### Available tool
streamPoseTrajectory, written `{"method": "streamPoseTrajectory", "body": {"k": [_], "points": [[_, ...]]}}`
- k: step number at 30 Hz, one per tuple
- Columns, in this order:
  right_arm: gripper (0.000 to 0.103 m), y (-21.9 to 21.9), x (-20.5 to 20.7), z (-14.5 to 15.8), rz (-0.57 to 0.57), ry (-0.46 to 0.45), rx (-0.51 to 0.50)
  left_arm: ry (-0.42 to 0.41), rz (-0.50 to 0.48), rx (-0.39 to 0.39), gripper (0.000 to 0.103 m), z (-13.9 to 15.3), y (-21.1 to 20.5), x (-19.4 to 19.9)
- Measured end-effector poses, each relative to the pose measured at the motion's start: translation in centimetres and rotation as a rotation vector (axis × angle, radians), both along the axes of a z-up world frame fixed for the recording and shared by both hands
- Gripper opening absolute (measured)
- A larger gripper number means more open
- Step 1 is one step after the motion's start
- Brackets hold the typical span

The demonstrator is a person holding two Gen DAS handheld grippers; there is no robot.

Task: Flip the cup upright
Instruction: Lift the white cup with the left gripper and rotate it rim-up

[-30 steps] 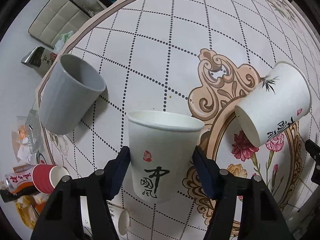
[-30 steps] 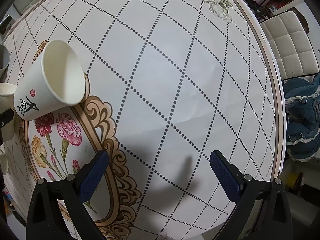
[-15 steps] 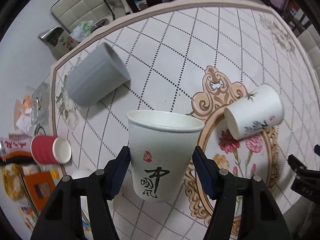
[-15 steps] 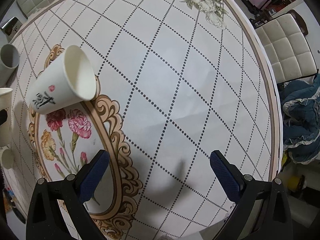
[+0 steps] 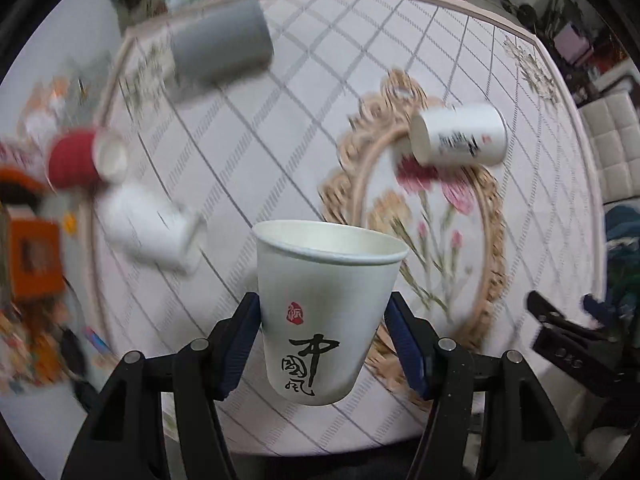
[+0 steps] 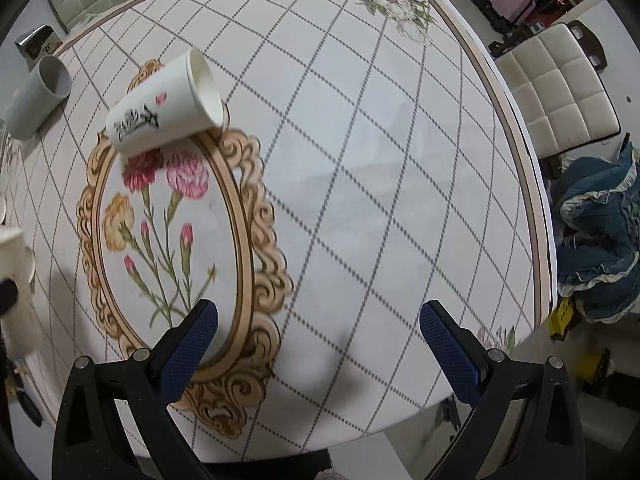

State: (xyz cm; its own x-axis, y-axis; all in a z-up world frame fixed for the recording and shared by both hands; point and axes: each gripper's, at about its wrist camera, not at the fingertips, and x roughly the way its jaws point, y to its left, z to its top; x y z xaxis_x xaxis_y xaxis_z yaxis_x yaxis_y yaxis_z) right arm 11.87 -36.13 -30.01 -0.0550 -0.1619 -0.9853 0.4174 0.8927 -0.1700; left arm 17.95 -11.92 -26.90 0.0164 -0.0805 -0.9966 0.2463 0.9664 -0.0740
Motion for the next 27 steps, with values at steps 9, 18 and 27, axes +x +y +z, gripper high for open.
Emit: {"method": "streamPoseTrajectory", "body": {"k": [9, 18, 27], "points": [[0.102, -0.2, -4.5, -2.5, -0.061, 0.037, -0.012, 0.166, 0.180, -0.120, 0.061, -5.1, 0.5, -2.4], [0.102, -1.3, -5.8, -4.3, -0.090, 0.071, -0.017, 0.214, 0.241, -0.148, 0.063, -8.3, 0.2, -2.1], [0.102, -1.2, -5.9, -4.7, -0.089, 0.080, -0.018, 0.190, 0.143, -0.093, 0.087, -9.1, -1.4, -2.1]]}}
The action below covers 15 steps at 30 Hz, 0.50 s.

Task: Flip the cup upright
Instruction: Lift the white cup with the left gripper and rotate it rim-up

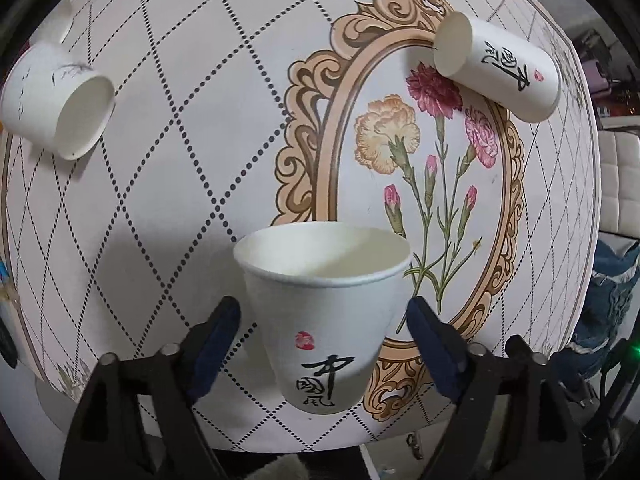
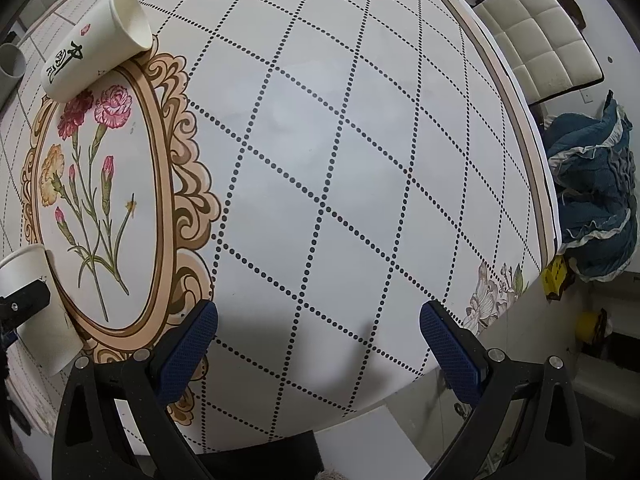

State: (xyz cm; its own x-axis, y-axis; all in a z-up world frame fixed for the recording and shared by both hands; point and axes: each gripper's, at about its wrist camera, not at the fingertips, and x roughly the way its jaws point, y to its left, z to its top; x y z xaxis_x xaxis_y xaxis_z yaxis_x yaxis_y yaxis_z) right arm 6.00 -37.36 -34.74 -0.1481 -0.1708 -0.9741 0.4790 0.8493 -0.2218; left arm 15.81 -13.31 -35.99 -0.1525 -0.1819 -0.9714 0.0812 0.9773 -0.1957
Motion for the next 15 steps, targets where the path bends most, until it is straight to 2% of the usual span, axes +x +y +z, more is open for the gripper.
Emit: {"method": "streamPoseTrajectory", "body": {"k": [3, 15], "points": [[0.102, 0.4, 0.3, 0.2, 0.003, 0.000, -0.001, 0.001, -0.012, -0.001, 0.097, 0.1, -0.5, 0.2], [0.102, 1.4, 0.8, 1.7, 0.004, -0.015, -0.007, -0.019, -0.035, 0.001, 0.098, 1.0, -0.1, -0.5]]}}
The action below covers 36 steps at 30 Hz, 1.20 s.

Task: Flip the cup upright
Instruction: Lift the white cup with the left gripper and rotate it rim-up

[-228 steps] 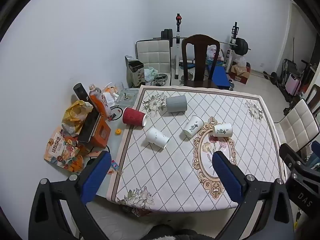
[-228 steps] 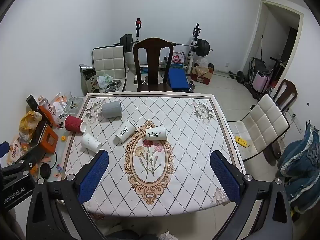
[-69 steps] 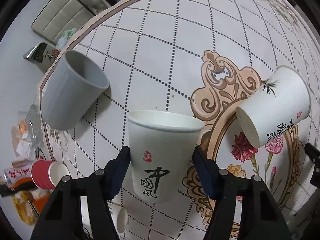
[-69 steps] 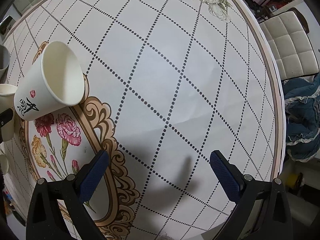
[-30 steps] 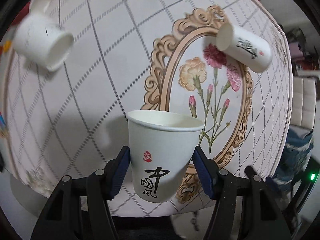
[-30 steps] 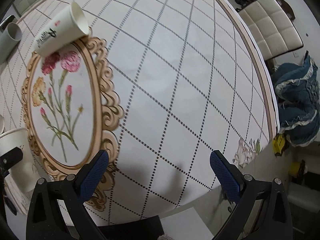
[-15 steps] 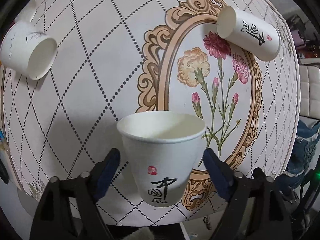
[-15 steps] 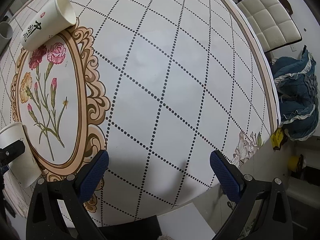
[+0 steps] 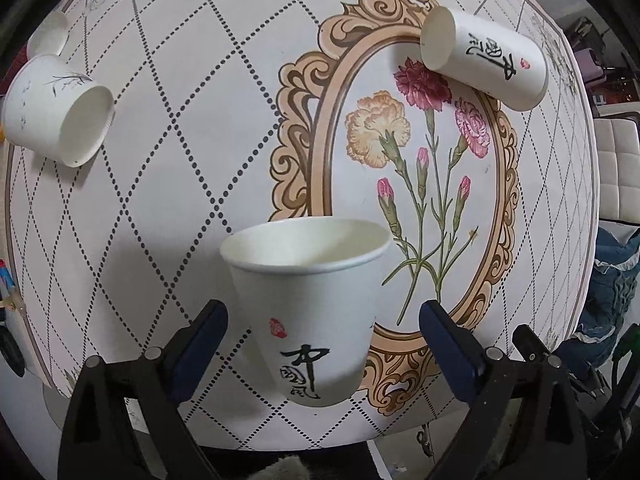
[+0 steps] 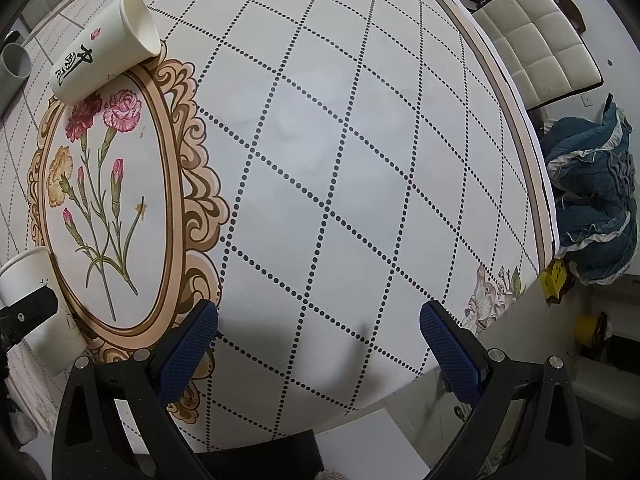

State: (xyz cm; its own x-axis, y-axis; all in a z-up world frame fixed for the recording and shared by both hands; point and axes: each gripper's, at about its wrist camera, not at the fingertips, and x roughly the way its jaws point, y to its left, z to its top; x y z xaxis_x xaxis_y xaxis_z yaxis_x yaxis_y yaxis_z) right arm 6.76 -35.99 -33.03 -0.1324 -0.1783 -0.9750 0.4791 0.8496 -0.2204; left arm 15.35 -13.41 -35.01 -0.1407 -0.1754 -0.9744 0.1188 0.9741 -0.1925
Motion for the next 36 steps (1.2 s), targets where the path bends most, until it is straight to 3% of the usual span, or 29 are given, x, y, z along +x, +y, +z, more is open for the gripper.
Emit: {"method": "streamPoseTrajectory", "body": {"k": [8, 12, 18, 24, 36], "points": [[0.102, 0.6, -0.2, 1.7, 0.003, -0.025, -0.009, -0.114, -0.042, 0.034, 0.098, 4.9, 0.8, -0.2], [0.102, 1.2, -0.1, 3.4, 0.013, -0.054, -0.019, -0.226, -0.075, 0.100, 0.098, 8.1, 2.1, -0.4], [0.102, 3.0, 0.5, 6.3, 0.048, -0.103, -0.026, -0.337, -0.068, 0.192, 0.098, 10.7, 6.4, -1.1], [0.102, 6.2, 1.7, 8.7, 0.120, -0.145, -0.022, -0.384, -0.013, 0.256, 0.098, 10.6, 10.9, -2.6], [0.102, 16.4, 5.4, 7.2, 0.359, -0.141, 0.052, -0.291, 0.086, 0.290, 0.098, 5.6, 15.5, -3.9]]}}
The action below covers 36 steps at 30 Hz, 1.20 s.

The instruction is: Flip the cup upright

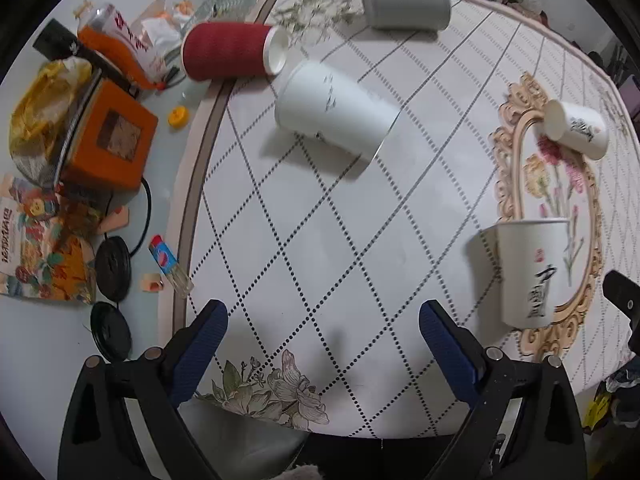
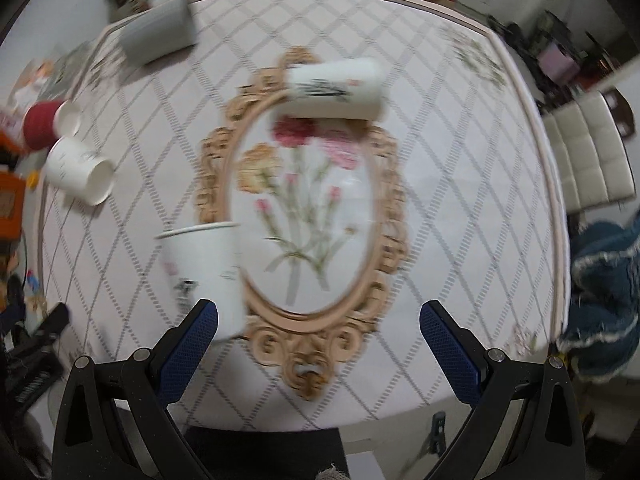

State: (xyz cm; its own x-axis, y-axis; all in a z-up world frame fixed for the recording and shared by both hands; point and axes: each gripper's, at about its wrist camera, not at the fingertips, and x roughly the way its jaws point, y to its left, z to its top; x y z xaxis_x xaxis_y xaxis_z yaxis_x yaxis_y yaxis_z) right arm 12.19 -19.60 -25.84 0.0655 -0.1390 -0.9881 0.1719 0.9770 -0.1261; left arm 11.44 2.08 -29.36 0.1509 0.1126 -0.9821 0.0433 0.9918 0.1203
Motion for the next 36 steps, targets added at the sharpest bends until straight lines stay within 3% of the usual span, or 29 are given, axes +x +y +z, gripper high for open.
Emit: {"method": "streamPoseTrajectory", "body": {"k": [8, 11, 15, 19, 27, 36], "points": [[0.084, 3.8, 2.9, -4.0, 0.069, 0.085, 0.074, 0.055, 0.006, 0.054, 0.098, -3.5, 0.6, 0.1], [0.079, 4.2, 3.6, -5.6, 0.059, 0.135, 0.119, 0.072, 0.010, 0.040, 0.098, -4.4, 1.0, 0.3], [0.062, 4.5, 3.8, -6.9, 0.047, 0.186, 0.166, 0.084, 0.012, 0.034, 0.100, -5.1, 1.3, 0.5], [0.061, 4.3, 3.5, -6.8, 0.043, 0.181, 0.183, 0.091, 0.006, 0.025, 0.100, -5.1, 1.4, 0.8], [0.061, 2.3, 3.1, -3.0, 0.004, 0.029, 0.213, 0.101, -0.020, 0.001, 0.100, -4.3, 0.7, 1.5], [0.061, 0.4, 4.7, -1.3, -0.033, -0.259, 0.185, 0.115, -0.013, -0.017, 0.100, -4.9, -0.4, 2.9]]}}
